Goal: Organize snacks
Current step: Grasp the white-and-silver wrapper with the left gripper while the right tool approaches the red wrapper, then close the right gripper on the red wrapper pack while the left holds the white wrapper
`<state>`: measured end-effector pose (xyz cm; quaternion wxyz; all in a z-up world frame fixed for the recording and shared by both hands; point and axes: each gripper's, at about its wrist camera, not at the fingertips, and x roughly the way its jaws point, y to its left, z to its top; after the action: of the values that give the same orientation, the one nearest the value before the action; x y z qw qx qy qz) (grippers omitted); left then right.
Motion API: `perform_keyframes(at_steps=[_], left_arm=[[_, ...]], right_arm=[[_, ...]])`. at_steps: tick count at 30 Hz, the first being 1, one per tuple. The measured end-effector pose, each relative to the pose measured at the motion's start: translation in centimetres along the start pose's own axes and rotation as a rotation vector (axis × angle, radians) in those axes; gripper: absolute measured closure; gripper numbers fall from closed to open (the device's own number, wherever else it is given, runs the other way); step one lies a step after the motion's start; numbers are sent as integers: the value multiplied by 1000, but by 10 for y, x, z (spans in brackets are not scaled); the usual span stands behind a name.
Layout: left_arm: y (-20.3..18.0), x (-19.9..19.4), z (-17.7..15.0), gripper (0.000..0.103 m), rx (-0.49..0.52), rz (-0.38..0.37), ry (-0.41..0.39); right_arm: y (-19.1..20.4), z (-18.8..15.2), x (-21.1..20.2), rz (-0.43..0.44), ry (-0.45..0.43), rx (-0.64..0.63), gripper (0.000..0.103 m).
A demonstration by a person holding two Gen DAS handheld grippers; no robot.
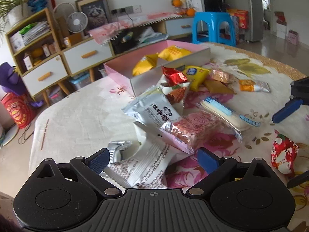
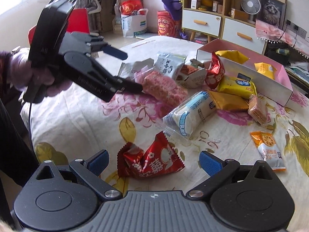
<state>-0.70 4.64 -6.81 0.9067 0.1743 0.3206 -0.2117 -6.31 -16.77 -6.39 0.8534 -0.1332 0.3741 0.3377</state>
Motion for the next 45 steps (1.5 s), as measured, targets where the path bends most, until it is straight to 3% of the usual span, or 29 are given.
perform_keyframes(at_steps=[12,18,24,30,38,45], left_arm=[[-7,10,7,17,62,-14,129],[-4,7,9,22,12,-73,186],[0,11,11,24,-80,-49,200],[11,16,12,40,-189,-14,217],[11,16,13,57,-209,12,221],[9,15,15,59,-216,32,233]], right_arm=[[-3,-1,5,-40,25,-8,13],[-13,2,8,-93,42,15,14],[-26,5,10,-135,47,60,16],[-28,7,12,-130,39,57,18],[-26,11,15,-115,34,40,24],[-25,11,14,-103,28,25,35]])
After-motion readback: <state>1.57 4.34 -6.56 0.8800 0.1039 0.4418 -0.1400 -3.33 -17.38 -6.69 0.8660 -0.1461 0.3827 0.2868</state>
